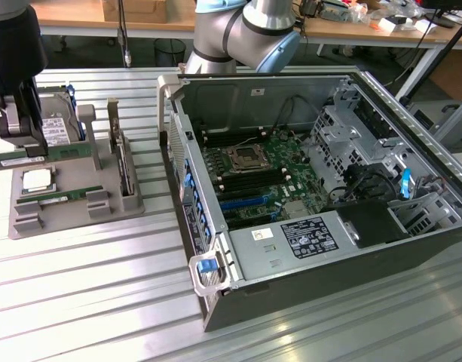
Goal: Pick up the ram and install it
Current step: 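Pick up the ram and move it above insertion slot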
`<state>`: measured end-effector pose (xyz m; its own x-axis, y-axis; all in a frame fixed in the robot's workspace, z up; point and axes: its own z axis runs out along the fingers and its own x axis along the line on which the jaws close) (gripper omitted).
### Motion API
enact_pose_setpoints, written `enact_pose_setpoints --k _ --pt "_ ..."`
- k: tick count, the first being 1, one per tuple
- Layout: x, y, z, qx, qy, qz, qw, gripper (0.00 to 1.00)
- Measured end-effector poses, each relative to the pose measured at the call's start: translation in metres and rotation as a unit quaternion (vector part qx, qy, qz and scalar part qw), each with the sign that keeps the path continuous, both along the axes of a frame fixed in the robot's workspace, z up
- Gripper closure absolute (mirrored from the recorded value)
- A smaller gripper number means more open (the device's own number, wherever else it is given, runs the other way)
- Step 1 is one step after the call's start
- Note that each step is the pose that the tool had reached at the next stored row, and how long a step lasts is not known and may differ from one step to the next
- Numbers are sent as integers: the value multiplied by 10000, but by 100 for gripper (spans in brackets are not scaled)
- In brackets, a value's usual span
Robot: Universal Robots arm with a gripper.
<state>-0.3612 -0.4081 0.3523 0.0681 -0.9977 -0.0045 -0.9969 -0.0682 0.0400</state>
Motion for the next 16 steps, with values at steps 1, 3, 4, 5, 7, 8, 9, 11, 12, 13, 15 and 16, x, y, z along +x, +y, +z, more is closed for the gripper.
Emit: enact_pose_setpoints --k 1,3,4,5,7,8,9,11,12,13,15,16 --pt "0 0 7 0 0 0 10000 88" --pt "0 0 13 0 0 0 10000 88" --pt "0 0 17 0 0 0 10000 88" --pt "0 0 20 0 0 0 10000 88" --pt "0 0 34 0 0 0 10000 88" --pt "0 0 40 0 0 0 10000 88" --pt "0 0 48 0 0 0 10000 88" --pt "0 0 55 0 0 0 10000 88" --pt "0 0 58 0 0 0 10000 88" --pt "0 0 62 0 0 0 10000 88" --pt "0 0 72 0 0 0 10000 88" --pt "0 0 76 0 0 0 10000 88"
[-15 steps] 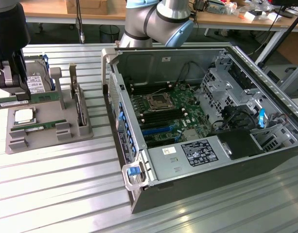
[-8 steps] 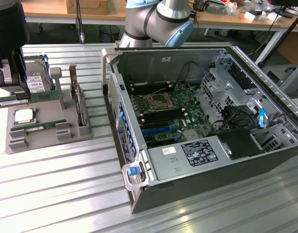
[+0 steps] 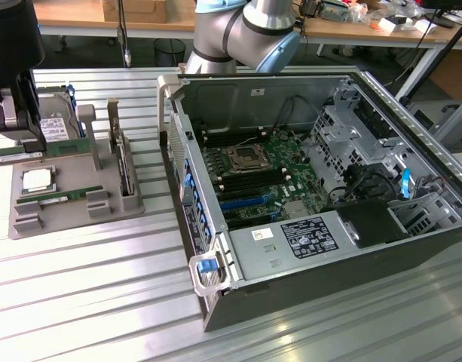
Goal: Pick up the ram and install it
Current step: 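Pick up the ram and move it above insertion slot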
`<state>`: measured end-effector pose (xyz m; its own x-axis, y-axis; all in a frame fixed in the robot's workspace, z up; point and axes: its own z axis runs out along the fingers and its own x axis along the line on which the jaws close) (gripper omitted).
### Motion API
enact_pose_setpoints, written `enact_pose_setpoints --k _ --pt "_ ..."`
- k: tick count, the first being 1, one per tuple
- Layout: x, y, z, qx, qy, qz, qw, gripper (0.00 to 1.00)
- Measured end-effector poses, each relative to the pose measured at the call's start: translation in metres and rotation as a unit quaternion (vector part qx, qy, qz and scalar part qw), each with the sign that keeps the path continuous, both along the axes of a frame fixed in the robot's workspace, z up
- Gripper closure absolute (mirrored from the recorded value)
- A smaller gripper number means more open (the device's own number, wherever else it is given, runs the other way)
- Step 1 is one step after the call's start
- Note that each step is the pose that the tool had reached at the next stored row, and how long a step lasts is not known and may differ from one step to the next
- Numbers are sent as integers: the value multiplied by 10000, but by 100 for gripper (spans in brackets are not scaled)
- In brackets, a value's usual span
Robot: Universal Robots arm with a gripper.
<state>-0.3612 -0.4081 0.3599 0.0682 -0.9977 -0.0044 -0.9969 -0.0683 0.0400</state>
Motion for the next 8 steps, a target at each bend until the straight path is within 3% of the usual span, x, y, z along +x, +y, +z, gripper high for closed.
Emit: enact_pose_setpoints --k 8 --pt "0 0 25 0 0 0 10000 88"
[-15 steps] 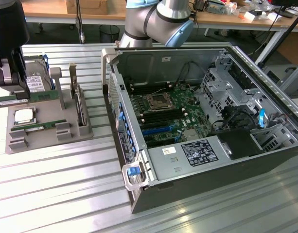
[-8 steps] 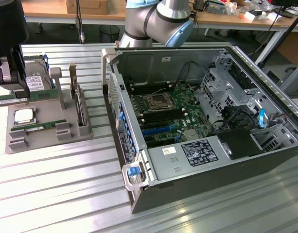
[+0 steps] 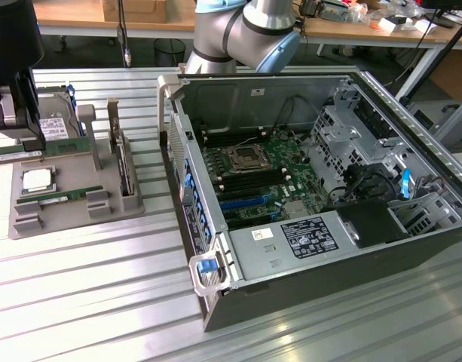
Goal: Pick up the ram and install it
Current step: 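Pick up the ram and move it above insertion slot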
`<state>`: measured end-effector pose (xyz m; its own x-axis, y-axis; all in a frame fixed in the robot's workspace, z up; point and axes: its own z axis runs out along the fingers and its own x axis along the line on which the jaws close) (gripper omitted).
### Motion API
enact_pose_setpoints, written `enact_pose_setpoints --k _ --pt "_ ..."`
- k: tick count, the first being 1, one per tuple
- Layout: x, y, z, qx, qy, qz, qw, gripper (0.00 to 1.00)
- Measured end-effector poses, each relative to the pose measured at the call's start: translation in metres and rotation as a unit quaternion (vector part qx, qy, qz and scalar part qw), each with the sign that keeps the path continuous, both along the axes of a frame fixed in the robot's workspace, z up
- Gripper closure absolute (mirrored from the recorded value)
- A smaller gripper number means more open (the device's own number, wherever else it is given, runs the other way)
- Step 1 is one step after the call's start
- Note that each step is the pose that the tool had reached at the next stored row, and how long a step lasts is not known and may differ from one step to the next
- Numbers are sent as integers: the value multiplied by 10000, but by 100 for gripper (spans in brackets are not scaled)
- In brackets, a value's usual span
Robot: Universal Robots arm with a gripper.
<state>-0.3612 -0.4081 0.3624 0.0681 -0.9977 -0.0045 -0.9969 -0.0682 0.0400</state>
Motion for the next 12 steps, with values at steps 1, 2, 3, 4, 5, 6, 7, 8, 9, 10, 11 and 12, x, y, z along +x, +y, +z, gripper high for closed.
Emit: enact_pose_setpoints --k 1,2,3,4,5,6,7,8,9,10,11,12 --pt "0 0 4 0 0 0 10000 88" --pt "0 0 7 0 0 0 10000 88" --pt "0 0 11 0 0 0 10000 88" --pt "0 0 14 0 0 0 10000 88" --pt "0 0 19 0 0 0 10000 88" --pt "0 0 23 0 0 0 10000 88" --pt "0 0 26 0 0 0 10000 88" --pt "0 0 30 0 0 0 10000 88" --pt "0 0 32 0 0 0 10000 88" --pt "0 0 37 0 0 0 10000 88" --pt "0 0 42 0 0 0 10000 88" --pt "0 0 45 0 0 0 10000 88"
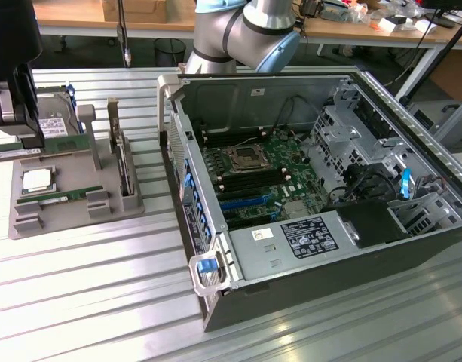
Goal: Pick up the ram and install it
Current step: 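Pick up the ram and move it above insertion slot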
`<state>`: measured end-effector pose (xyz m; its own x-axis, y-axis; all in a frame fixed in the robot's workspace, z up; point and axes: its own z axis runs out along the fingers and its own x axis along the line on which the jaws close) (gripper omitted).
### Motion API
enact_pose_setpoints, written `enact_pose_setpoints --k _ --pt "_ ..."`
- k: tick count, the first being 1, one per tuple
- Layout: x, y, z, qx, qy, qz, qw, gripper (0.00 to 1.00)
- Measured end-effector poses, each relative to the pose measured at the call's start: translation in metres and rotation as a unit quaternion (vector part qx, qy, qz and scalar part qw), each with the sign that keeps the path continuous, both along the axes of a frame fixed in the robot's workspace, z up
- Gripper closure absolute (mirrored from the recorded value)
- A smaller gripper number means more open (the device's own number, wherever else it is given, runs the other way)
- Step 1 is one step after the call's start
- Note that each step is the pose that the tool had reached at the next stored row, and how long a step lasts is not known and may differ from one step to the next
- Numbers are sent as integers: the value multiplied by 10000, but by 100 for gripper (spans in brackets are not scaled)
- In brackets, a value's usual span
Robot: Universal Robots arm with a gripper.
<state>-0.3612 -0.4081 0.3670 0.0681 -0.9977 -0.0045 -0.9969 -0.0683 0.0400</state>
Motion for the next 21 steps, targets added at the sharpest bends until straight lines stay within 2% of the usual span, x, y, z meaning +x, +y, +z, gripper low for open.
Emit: enact_pose_setpoints --k 21 --pt "0 0 109 0 0 0 10000 88"
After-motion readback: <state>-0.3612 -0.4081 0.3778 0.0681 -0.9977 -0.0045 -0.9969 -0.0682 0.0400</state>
